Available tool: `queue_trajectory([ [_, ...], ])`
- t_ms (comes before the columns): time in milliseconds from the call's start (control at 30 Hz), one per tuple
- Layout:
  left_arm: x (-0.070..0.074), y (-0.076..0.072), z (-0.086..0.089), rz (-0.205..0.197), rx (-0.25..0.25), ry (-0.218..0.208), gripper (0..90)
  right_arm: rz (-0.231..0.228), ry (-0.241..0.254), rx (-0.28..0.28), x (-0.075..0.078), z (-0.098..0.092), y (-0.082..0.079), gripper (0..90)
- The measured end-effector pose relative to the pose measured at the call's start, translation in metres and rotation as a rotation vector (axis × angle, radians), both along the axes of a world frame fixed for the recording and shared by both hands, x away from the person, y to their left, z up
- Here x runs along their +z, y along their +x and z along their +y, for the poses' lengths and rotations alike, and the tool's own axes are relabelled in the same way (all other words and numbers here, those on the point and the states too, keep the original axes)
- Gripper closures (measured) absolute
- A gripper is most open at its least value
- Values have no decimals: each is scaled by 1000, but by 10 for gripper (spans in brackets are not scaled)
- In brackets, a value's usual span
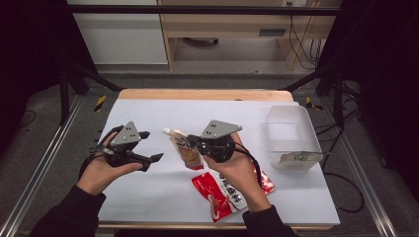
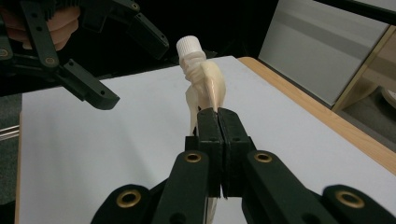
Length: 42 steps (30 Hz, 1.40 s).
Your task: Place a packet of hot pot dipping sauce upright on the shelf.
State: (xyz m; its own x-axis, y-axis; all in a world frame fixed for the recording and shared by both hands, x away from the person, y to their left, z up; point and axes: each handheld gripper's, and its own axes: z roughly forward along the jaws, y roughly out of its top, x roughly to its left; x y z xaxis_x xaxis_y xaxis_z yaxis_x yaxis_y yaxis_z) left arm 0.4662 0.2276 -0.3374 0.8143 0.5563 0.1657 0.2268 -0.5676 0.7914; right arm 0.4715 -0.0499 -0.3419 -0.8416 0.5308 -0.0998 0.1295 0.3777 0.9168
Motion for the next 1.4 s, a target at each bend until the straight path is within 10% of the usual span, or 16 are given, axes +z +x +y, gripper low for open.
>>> queue_trajectory([
  [767, 16, 14, -21, -6, -96, 17, 319, -6, 27, 27, 8, -3, -11, 898],
  [1400, 13, 19, -18, 54, -162, -45, 651, 11, 1, 57, 3, 7, -14, 897],
])
